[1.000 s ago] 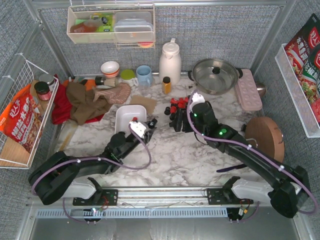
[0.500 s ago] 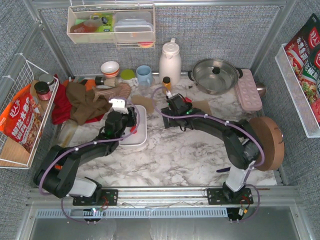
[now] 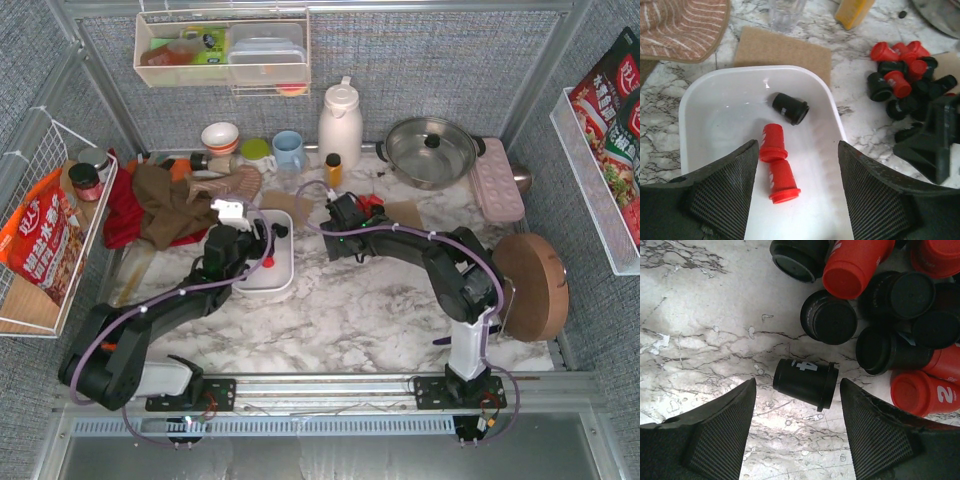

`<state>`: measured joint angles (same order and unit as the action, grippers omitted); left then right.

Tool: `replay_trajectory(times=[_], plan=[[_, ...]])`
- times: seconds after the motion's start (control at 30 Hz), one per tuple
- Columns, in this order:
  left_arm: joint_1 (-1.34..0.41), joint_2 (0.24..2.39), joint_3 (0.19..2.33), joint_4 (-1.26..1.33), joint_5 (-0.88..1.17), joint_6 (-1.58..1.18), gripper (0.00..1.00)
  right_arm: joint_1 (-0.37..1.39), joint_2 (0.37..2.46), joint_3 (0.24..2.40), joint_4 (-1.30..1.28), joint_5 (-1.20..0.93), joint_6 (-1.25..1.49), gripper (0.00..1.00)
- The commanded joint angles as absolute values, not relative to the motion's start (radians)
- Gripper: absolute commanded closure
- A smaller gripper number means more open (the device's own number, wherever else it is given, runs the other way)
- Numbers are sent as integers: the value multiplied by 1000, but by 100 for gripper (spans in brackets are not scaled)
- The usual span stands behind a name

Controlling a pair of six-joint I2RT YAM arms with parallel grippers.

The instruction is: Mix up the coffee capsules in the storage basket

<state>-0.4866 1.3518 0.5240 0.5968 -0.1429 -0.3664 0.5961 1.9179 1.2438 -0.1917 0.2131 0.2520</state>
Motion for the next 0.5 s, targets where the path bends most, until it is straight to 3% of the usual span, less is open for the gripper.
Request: replay_trajectory(times=[0.0, 0.2, 0.47], plan=[[-485, 1287, 495, 630, -33, -321, 27, 597, 1930, 1255, -195, 242, 255, 30], [-486, 1235, 460, 653, 73, -254, 27, 597, 1927, 1253, -192, 255, 272, 50], [-501, 1202, 405, 716, 227, -154, 25, 597, 1860, 1237, -219, 251, 288, 59]])
